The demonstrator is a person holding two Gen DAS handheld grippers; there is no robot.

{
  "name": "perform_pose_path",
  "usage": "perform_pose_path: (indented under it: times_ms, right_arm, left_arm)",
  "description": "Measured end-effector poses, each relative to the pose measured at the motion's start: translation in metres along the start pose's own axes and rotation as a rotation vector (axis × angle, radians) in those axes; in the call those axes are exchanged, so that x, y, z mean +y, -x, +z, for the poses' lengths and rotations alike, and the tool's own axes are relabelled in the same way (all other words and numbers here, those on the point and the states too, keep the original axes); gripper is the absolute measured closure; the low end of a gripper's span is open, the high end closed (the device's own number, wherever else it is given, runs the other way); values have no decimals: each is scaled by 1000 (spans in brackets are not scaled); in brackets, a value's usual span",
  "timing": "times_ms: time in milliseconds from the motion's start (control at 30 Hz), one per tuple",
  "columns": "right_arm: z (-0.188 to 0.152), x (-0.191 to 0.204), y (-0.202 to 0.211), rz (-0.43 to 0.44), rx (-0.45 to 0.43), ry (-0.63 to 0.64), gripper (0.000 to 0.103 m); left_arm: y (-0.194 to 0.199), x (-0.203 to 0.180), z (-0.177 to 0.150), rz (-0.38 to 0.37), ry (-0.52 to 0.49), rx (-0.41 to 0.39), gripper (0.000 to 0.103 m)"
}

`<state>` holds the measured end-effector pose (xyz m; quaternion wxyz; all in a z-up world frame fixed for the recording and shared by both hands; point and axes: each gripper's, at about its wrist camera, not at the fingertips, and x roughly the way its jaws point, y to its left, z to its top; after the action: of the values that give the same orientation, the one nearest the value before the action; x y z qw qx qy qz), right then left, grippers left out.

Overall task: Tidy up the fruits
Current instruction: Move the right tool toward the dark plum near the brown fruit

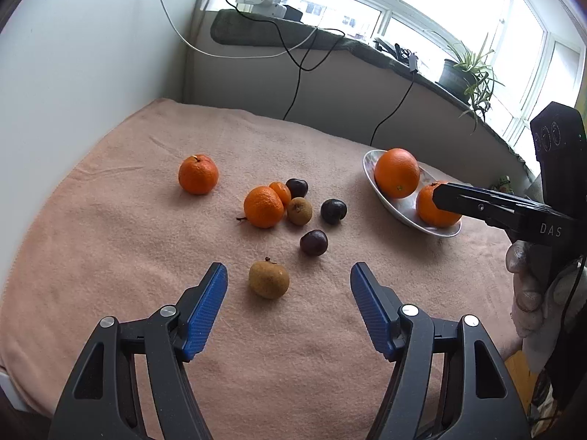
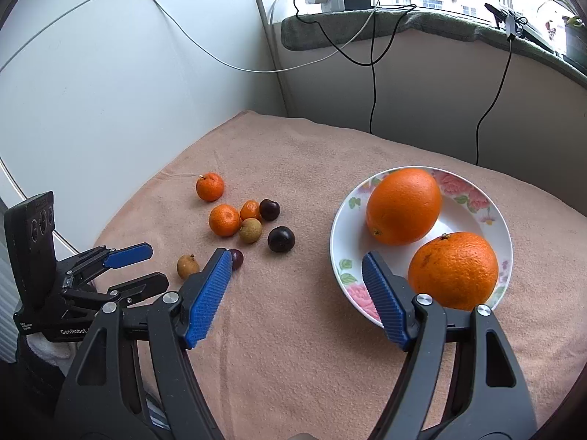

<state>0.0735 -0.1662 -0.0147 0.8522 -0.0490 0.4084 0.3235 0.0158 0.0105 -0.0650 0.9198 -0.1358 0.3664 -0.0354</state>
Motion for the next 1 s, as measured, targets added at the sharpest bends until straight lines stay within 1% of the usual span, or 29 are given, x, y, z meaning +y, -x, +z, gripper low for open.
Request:
perform_pose_path:
  times_ms: [67, 133, 200, 267, 333, 400, 567, 633, 667, 833, 900, 1000]
  right_arm:
    - [-2, 7, -5, 10, 6, 21, 26]
    - [-3, 14, -10, 22, 16, 42, 27]
    - [-4, 21, -17, 39, 33, 61, 39]
    - [-5, 26, -26, 54, 57, 79, 43]
    - [-7, 31, -34, 62, 75, 91, 44]
    - [-8, 34, -42, 71, 92, 101, 51]
    - [-9, 42, -57, 84, 120, 114, 53]
    - [-9, 45, -63, 84, 129, 123, 54]
    - [-9, 46, -66, 85, 134, 124, 57]
    - [-8, 53, -81, 90, 158, 135, 58]
    - [-8, 55, -87, 89, 167, 141, 62]
    - [-8, 57, -94, 84, 177, 150, 63]
  left_arm:
    - [-2, 3, -2, 1, 6, 5, 34]
    - [-4, 5, -2, -6, 12, 12, 39]
    - [-7, 7, -3, -15, 17, 19, 42]
    - [-10, 8, -4, -19, 18, 27, 44]
    - [-13, 8, -5, -20, 18, 34, 48]
    - [-15, 9, -6, -22, 20, 40, 49]
    - [-19, 13, -7, -21, 26, 52, 51]
    - [-21, 15, -7, -19, 30, 57, 56]
    - [-21, 15, -7, -20, 31, 58, 57]
    - [-24, 17, -6, -20, 31, 65, 58]
    - [-26, 17, -6, -19, 30, 67, 59]
    - [-28, 17, -6, -20, 32, 68, 60]
